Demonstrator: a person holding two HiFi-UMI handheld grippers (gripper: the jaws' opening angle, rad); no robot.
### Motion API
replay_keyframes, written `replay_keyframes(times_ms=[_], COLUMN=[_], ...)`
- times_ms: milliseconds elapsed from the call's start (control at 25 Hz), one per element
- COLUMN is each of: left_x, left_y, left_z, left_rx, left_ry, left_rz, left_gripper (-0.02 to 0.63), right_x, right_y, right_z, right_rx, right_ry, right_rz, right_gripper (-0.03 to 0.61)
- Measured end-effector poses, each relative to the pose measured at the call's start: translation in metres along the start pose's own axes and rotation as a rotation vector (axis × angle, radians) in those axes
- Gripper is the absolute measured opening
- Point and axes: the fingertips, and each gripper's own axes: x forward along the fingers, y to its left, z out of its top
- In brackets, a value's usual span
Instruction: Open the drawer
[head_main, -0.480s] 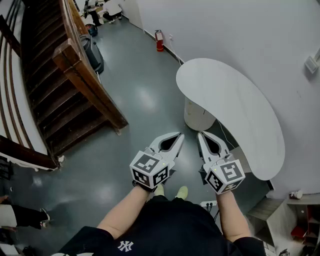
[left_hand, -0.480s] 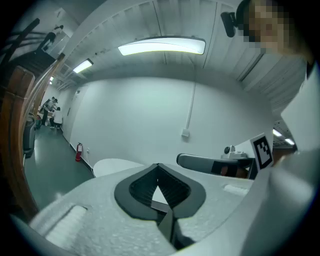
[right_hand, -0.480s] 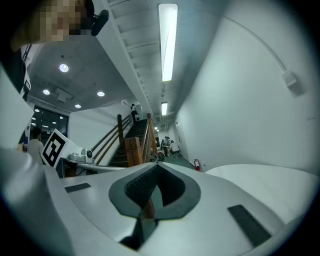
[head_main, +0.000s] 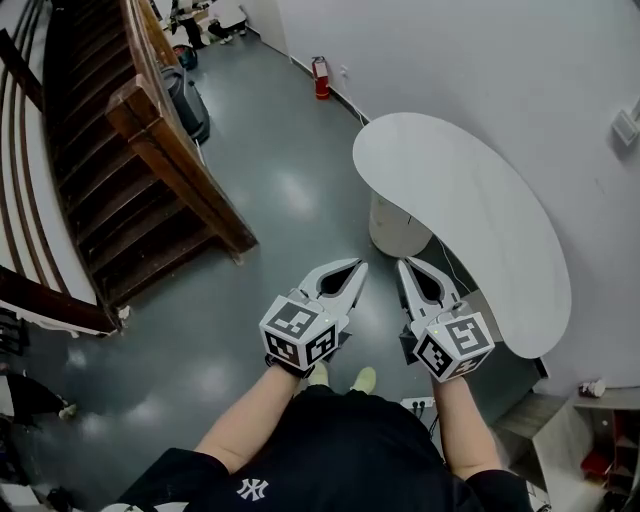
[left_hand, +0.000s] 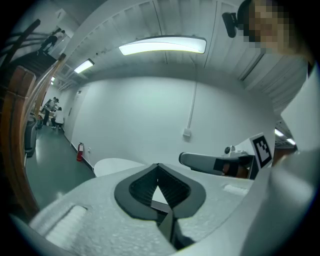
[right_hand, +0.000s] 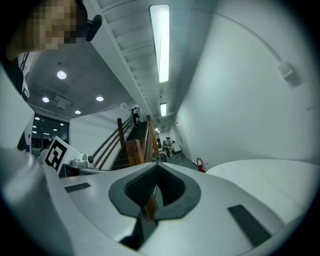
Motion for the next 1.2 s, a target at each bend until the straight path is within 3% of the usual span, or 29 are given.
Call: replay_keyframes(times_ms=[280, 680, 1000, 1200], left_x=[0.010, 0.035, 0.059, 0.087], left_y=[0.009, 0.002, 0.043, 0.084], left_z=[0.001, -0.016, -0.027, -0.035], left_rx=[0.013, 0.007, 0.016, 0.030], left_ry=[-0.003, 0.017, 0.053, 0.076], left_rz=[0.034, 0.065, 0.078, 0.049], left_gripper=[0.009, 0.009, 0.009, 0.009], right_x=[-0.008, -0.020, 0.020, 0.070], right_y=[-0.025, -0.069, -0.074, -0.093], right_z=[0.013, 0.006, 0.000, -0.010], right_rx=[0.058, 0.115, 0.124, 0.127], right_ry=[-0.072, -0.074, -0.075, -0.039], right_rz=[-0.001, -0.026, 0.022, -0.007], right_gripper=[0.014, 0.014, 0.014, 0.014])
